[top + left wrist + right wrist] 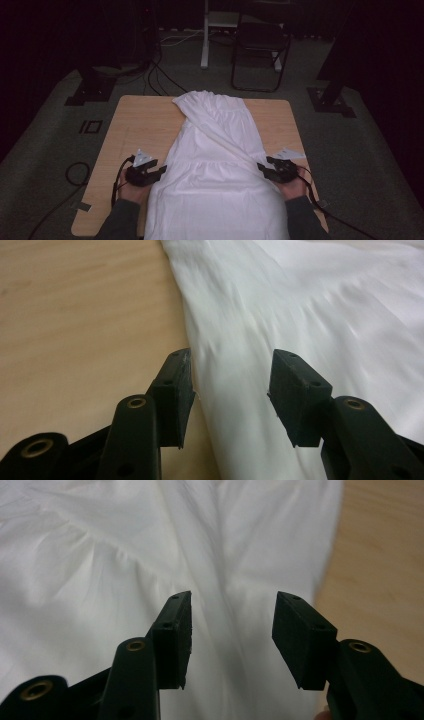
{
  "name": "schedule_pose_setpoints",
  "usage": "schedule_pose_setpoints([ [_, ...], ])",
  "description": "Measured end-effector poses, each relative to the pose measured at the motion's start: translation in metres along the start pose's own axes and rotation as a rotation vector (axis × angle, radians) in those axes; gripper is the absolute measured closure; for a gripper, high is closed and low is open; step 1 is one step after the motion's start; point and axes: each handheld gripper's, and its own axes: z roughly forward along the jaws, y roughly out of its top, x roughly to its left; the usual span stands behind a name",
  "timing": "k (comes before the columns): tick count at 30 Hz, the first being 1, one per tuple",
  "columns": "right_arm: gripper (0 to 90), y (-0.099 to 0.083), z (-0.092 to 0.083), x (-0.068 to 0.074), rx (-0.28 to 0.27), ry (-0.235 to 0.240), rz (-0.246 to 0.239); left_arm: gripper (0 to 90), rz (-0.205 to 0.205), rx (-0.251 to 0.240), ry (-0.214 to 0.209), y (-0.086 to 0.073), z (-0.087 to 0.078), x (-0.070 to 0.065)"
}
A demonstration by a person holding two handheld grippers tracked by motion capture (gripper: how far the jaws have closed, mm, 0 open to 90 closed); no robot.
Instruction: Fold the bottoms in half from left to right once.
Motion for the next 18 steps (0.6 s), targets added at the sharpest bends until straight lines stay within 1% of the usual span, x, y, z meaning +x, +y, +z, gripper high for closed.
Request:
schedule_pose_setpoints([
  [1, 49.7, 0.007, 0.01, 0.001, 0.006, 0.007, -0.017, 52.1, 0.0, 0.007, -0.002, 0.005, 0.008, 0.001],
  [2, 49.7, 0.013, 0.021, 0.002, 0.017, 0.016, -0.021, 51.8, 0.0, 0.022, -0.004, 0.01, 0.018, 0.001],
  [3, 49.7, 0.019, 0.033, 0.002, 0.028, 0.023, -0.024, 51.1, 0.006, 0.034, -0.003, 0.012, 0.024, 0.001],
  [4, 49.6, 0.023, 0.04, 0.003, 0.034, 0.028, -0.023, 50.9, 0.008, 0.048, 0.0, 0.015, 0.031, 0.0],
  [6, 49.0, 0.027, 0.056, 0.004, 0.043, 0.057, -0.022, 50.5, 0.004, 0.071, -0.005, 0.016, 0.044, -0.002],
  [7, 49.5, 0.028, 0.063, 0.005, 0.06, 0.068, -0.02, 50.2, 0.008, 0.081, -0.005, 0.015, 0.049, -0.003],
  [8, 49.5, 0.028, 0.063, 0.005, 0.06, 0.068, -0.02, 50.1, 0.008, 0.081, -0.005, 0.015, 0.049, -0.003],
  [9, 58.0, 0.028, 0.069, 0.006, 0.083, 0.071, -0.03, 50.1, 0.005, 0.095, -0.004, 0.012, 0.056, -0.005],
  [10, 81.4, 0.027, 0.074, 0.005, 0.125, 0.05, -0.074, 49.9, 0.005, 0.095, -0.005, 0.01, 0.058, -0.006],
  [11, 86.8, 0.028, 0.07, 0.004, 0.102, 0.004, -0.073, 49.8, 0.004, 0.097, -0.002, 0.009, 0.058, -0.006],
  [12, 87.4, 0.029, 0.062, -0.001, 0.043, -0.021, -0.044, 49.5, 0.008, 0.094, -0.001, 0.008, 0.058, -0.007],
  [13, 87.6, 0.031, 0.051, -0.007, -0.032, -0.028, -0.002, 49.3, 0.017, 0.097, 0.001, 0.007, 0.057, -0.007],
  [14, 87.6, 0.031, 0.051, -0.007, -0.032, -0.028, -0.002, 49.2, 0.017, 0.097, 0.001, 0.007, 0.057, -0.007],
  [15, 87.6, 0.033, 0.041, -0.012, -0.081, -0.052, 0.027, 49.2, 0.023, 0.105, -0.014, 0.006, 0.058, -0.008],
  [16, 87.3, 0.037, 0.032, -0.023, -0.096, -0.082, 0.051, 49.1, 0.021, 0.102, -0.019, 0.006, 0.058, -0.009],
  [17, 87.0, 0.037, 0.034, -0.026, -0.072, -0.098, 0.052, 49.2, 0.02, 0.101, -0.02, 0.006, 0.059, -0.01],
  [18, 86.5, 0.035, 0.038, -0.029, -0.045, -0.105, 0.057, 49.1, 0.018, 0.102, -0.017, 0.007, 0.059, -0.011],
])
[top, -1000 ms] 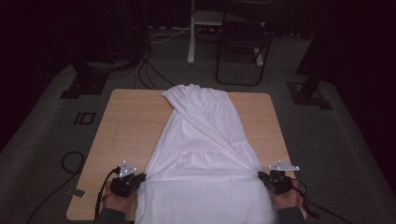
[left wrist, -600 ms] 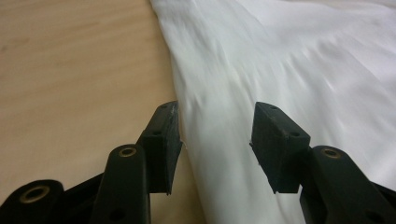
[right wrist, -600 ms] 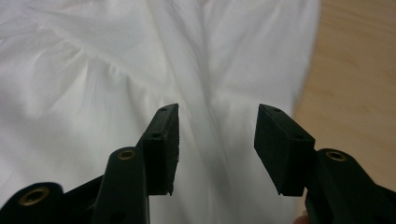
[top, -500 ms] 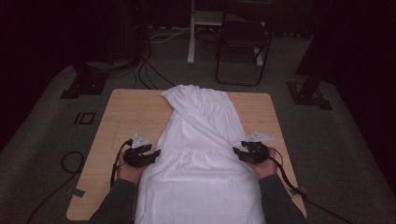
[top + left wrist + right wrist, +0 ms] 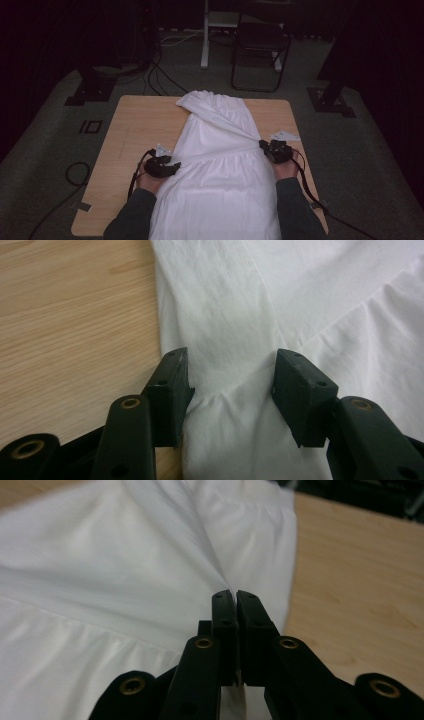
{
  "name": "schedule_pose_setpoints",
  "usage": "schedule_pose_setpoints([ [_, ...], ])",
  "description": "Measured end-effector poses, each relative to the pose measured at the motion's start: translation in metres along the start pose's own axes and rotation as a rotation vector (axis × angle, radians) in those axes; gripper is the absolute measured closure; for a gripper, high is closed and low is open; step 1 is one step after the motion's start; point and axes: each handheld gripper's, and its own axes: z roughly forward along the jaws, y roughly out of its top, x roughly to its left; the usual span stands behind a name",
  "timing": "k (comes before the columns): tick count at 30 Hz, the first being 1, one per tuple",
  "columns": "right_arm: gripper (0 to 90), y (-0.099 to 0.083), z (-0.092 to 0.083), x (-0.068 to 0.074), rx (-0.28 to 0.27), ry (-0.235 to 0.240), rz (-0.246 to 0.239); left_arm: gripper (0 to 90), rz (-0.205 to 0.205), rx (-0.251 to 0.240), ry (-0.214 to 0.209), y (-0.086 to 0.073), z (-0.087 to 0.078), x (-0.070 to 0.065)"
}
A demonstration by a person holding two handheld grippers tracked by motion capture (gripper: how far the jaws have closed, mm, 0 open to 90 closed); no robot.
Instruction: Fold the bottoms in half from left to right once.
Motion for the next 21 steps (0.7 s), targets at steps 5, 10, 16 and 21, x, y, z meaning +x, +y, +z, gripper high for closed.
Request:
schedule_pose_setpoints([
  [5, 88.0, -0.026, 0.032, -0.016, 0.146, -0.09, 0.071, 44.7, -0.034, -0.054, -0.004, 0.012, -0.009, 0.007],
  [10, 79.3, -0.038, 0.025, -0.027, 0.11, -0.068, 0.129, 40.4, -0.065, -0.117, 0.002, 0.038, -0.011, 0.018],
  [16, 60.0, -0.018, 0.012, -0.015, -0.013, 0.039, 0.074, 40.0, -0.086, -0.095, 0.006, 0.057, 0.006, 0.023],
  [21, 49.9, -0.009, 0.033, -0.002, 0.039, 0.104, 0.017, 39.9, -0.096, -0.07, -0.005, 0.06, 0.022, 0.023],
])
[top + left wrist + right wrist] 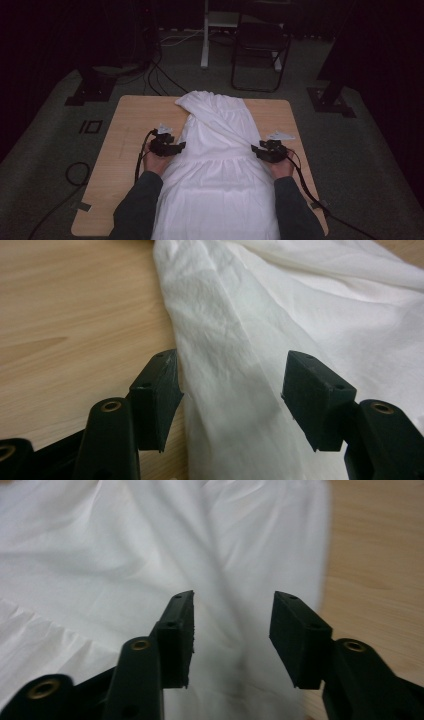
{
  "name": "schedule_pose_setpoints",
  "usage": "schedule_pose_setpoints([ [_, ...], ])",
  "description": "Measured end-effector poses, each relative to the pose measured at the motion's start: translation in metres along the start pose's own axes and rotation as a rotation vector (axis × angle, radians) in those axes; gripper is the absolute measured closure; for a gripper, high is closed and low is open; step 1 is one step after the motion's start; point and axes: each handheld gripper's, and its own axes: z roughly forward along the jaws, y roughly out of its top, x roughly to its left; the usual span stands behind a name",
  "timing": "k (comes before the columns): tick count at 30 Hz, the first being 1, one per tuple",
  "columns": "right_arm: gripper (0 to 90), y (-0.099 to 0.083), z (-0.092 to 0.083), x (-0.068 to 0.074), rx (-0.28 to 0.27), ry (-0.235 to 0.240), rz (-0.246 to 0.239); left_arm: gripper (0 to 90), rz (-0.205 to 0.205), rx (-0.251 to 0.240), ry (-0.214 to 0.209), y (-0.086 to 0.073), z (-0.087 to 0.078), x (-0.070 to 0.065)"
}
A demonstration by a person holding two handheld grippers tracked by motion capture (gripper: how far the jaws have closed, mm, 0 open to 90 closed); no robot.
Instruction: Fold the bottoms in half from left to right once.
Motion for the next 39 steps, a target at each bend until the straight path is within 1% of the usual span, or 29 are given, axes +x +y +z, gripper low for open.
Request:
schedule_pose_setpoints([
  [1, 54.3, 0.001, 0.007, -0.001, 0.046, 0.009, -0.001, 39.9, -0.001, 0.005, 0.004, 0.0, 0.003, 0.0],
  [2, 76.0, 0.001, 0.013, -0.003, 0.09, 0.024, -0.005, 40.0, -0.009, 0.008, 0.002, 0.0, 0.005, 0.0],
  [3, 89.4, 0.001, 0.015, -0.004, 0.111, 0.008, -0.02, 40.0, -0.008, 0.012, -0.002, 0.0, 0.006, -0.001],
  [4, 89.9, 0.002, 0.01, -0.003, 0.084, -0.052, -0.035, 40.0, -0.006, 0.011, -0.004, 0.0, 0.006, -0.001],
  [5, 90.0, 0.005, 0.0, -0.003, 0.022, -0.086, -0.028, 39.9, -0.007, 0.006, -0.004, 0.0, 0.006, -0.001],
  [6, 90.0, 0.008, -0.009, -0.004, -0.021, -0.098, -0.015, 39.8, -0.009, 0.007, -0.003, 0.001, 0.008, -0.001],
  [7, 90.0, 0.01, -0.012, -0.005, -0.022, -0.106, -0.009, 39.6, -0.011, 0.014, -0.001, 0.001, 0.01, -0.001],
  [9, 89.8, 0.008, -0.008, -0.008, 0.026, -0.141, -0.017, 39.0, -0.02, 0.028, 0.001, 0.002, 0.016, -0.002],
  [11, 89.4, 0.001, 0.003, -0.013, 0.074, -0.155, 0.006, 39.3, -0.021, 0.046, -0.002, 0.001, 0.022, -0.005],
  [12, 89.2, -0.003, 0.008, -0.015, 0.09, -0.155, 0.024, 42.2, -0.013, 0.067, 0.001, -0.001, 0.025, -0.007],
  [13, 88.9, -0.008, 0.012, -0.015, 0.102, -0.149, 0.04, 49.0, 0.002, 0.087, 0.001, -0.003, 0.028, -0.008],
  [14, 88.7, -0.012, 0.016, -0.015, 0.112, -0.143, 0.042, 61.7, 0.022, 0.095, -0.011, -0.005, 0.029, -0.009],
  [15, 88.6, -0.015, 0.017, -0.014, 0.103, -0.143, 0.031, 73.2, 0.04, 0.095, -0.011, -0.007, 0.028, -0.009],
  [16, 88.5, -0.016, 0.017, -0.013, 0.097, -0.143, 0.028, 83.7, 0.051, 0.091, 0.001, -0.009, 0.027, -0.01],
  [17, 88.5, -0.017, 0.016, -0.013, 0.096, -0.136, 0.028, 87.6, 0.047, 0.085, -0.002, -0.01, 0.025, -0.01],
  [18, 88.5, -0.017, 0.016, -0.013, 0.096, -0.136, 0.028, 88.3, 0.047, 0.085, -0.002, -0.01, 0.025, -0.01],
  [21, 88.9, -0.025, 0.008, -0.006, 0.091, -0.116, 0.012, 88.9, 0.083, 0.076, 0.017, -0.023, 0.012, -0.016],
  [23, 89.1, -0.032, 0.0, 0.003, 0.09, -0.11, -0.014, 88.9, 0.111, 0.075, 0.03, -0.034, 0.001, -0.023],
  [26, 89.2, -0.047, -0.017, 0.018, 0.093, -0.091, -0.046, 88.8, 0.119, 0.066, 0.018, -0.054, -0.018, -0.032],
  [28, 89.1, -0.059, -0.03, 0.026, 0.087, -0.06, -0.026, 88.7, 0.122, 0.06, -0.01, -0.072, -0.032, -0.039],
  [29, 89.1, -0.059, -0.03, 0.026, 0.087, -0.06, -0.026, 88.6, 0.122, 0.06, -0.01, -0.072, -0.032, -0.039],
  [30, 89.1, -0.067, -0.039, 0.03, 0.079, -0.037, -0.012, 88.6, 0.125, 0.06, -0.019, -0.08, -0.04, -0.042],
  [32, 89.0, -0.081, -0.054, 0.036, 0.074, 0.003, 0.005, 88.4, 0.122, 0.067, -0.037, -0.09, -0.051, -0.048],
  [33, 88.9, -0.085, -0.06, 0.038, 0.079, 0.015, 0.012, 88.3, 0.127, 0.071, -0.039, -0.094, -0.055, -0.051],
  [35, 88.4, -0.09, -0.068, 0.043, 0.097, 0.028, 0.014, 87.8, 0.161, 0.072, -0.033, -0.098, -0.059, -0.058],
  [36, 84.4, -0.09, -0.07, 0.043, 0.108, 0.032, 0.014, 87.1, 0.177, 0.071, -0.024, -0.098, -0.059, -0.06],
  [37, 76.8, -0.089, -0.071, 0.044, 0.118, 0.03, 0.008, 85.9, 0.182, 0.068, -0.026, -0.098, -0.058, -0.061],
  [38, 67.6, -0.087, -0.071, 0.044, 0.117, 0.019, -0.008, 84.2, 0.17, 0.063, -0.034, -0.097, -0.056, -0.06],
  [39, 58.7, -0.083, -0.07, 0.044, 0.098, 0.008, -0.022, 81.8, 0.157, 0.058, -0.043, -0.096, -0.055, -0.058],
])
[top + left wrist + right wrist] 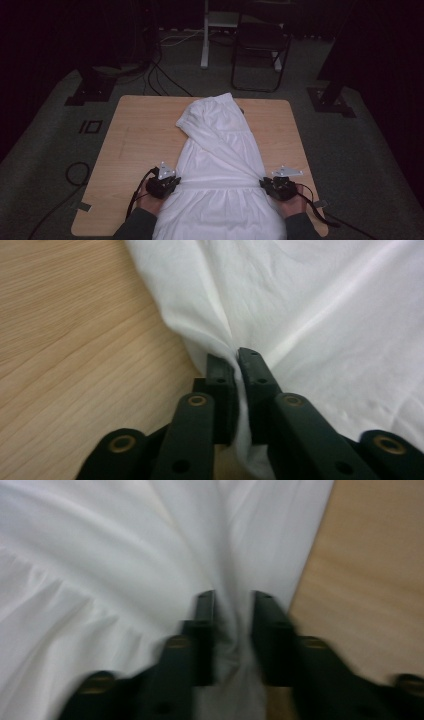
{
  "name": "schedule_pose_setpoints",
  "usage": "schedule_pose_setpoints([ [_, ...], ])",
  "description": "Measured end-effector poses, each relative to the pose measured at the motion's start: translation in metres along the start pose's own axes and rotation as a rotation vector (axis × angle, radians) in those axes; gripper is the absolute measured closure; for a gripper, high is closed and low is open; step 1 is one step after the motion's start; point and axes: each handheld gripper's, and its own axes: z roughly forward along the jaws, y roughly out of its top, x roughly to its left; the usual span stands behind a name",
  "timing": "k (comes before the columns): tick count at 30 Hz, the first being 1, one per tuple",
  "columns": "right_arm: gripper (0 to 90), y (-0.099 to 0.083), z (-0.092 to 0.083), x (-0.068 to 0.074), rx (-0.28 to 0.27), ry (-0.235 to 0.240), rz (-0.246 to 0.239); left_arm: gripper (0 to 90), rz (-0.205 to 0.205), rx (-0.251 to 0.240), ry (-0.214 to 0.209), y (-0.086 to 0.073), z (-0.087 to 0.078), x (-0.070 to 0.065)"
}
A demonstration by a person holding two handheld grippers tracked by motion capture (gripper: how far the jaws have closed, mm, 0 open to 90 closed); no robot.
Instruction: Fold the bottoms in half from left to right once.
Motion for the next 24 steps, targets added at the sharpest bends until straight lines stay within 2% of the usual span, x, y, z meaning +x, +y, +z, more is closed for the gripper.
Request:
schedule_pose_setpoints([
  [2, 48.5, 0.012, 0.002, 0.0, -0.024, -0.005, -0.005, 77.5, -0.007, -0.006, -0.005, 0.001, 0.002, 0.001],
  [5, 42.4, 0.039, 0.009, 0.007, -0.062, 0.005, -0.069, 67.8, -0.005, -0.017, -0.003, 0.001, 0.003, 0.0],
  [8, 37.7, 0.069, 0.029, 0.018, -0.071, 0.043, -0.119, 60.3, -0.014, -0.02, 0.007, 0.0, 0.003, 0.001],
  [12, 33.5, 0.093, 0.061, 0.035, -0.037, 0.042, -0.192, 57.2, -0.021, -0.024, 0.01, -0.001, 0.003, 0.001],
  [16, 28.2, 0.107, 0.087, 0.051, -0.017, 0.055, -0.236, 56.4, -0.02, -0.027, 0.008, -0.001, 0.004, 0.001],
  [18, 25.7, 0.111, 0.099, 0.057, 0.004, 0.043, -0.267, 55.5, -0.02, -0.029, 0.011, -0.001, 0.004, 0.001],
  [19, 26.2, 0.112, 0.103, 0.059, 0.012, 0.023, -0.283, 55.4, -0.019, -0.03, 0.012, -0.001, 0.004, 0.001],
  [20, 28.1, 0.115, 0.108, 0.06, 0.019, -0.023, -0.304, 55.3, -0.019, -0.03, 0.014, -0.002, 0.004, 0.001],
  [21, 30.5, 0.117, 0.111, 0.059, 0.015, -0.04, -0.311, 55.3, -0.017, -0.03, 0.015, -0.002, 0.004, 0.0],
  [23, 37.5, 0.123, 0.112, 0.049, -0.016, -0.062, -0.265, 55.2, -0.014, -0.029, 0.018, -0.002, 0.004, 0.0],
  [24, 48.7, 0.128, 0.111, 0.041, -0.027, -0.076, -0.228, 55.1, -0.014, -0.03, 0.019, -0.002, 0.004, 0.0],
])
